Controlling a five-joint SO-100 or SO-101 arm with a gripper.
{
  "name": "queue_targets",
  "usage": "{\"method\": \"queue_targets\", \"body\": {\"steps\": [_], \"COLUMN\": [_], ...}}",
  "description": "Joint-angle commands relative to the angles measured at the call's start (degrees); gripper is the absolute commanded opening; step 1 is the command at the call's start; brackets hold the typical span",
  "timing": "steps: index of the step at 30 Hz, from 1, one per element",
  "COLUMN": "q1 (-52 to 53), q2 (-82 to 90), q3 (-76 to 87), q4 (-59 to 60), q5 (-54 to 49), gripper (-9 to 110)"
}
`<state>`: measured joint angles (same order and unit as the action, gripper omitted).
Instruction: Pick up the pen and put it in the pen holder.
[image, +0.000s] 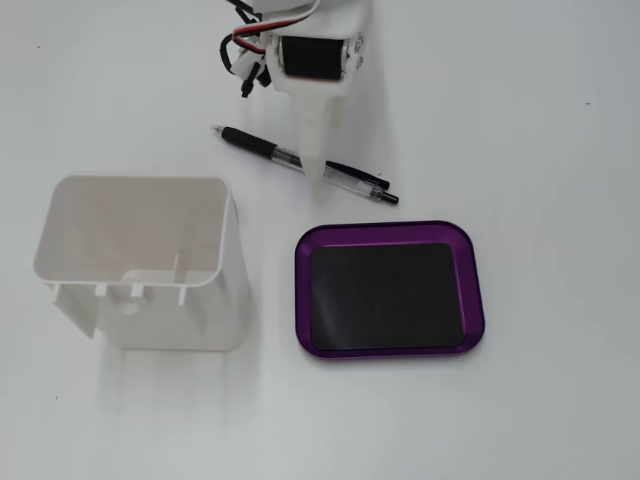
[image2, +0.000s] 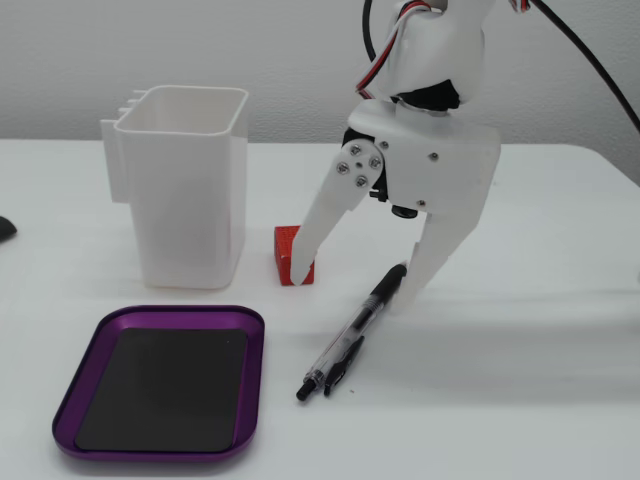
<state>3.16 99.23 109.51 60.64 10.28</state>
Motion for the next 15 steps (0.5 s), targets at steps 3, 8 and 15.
{"method": "queue_targets", "body": {"steps": [3,8,15], "q1": [3.3,5.3,4.4], "q2": [0.2,0.1,0.1], "q3": [-1.9,-0.6,1.3], "q4": [-1.2,-3.3,-2.9], "q5": [3.2,4.7,6.5], "gripper": [25,25,25]}}
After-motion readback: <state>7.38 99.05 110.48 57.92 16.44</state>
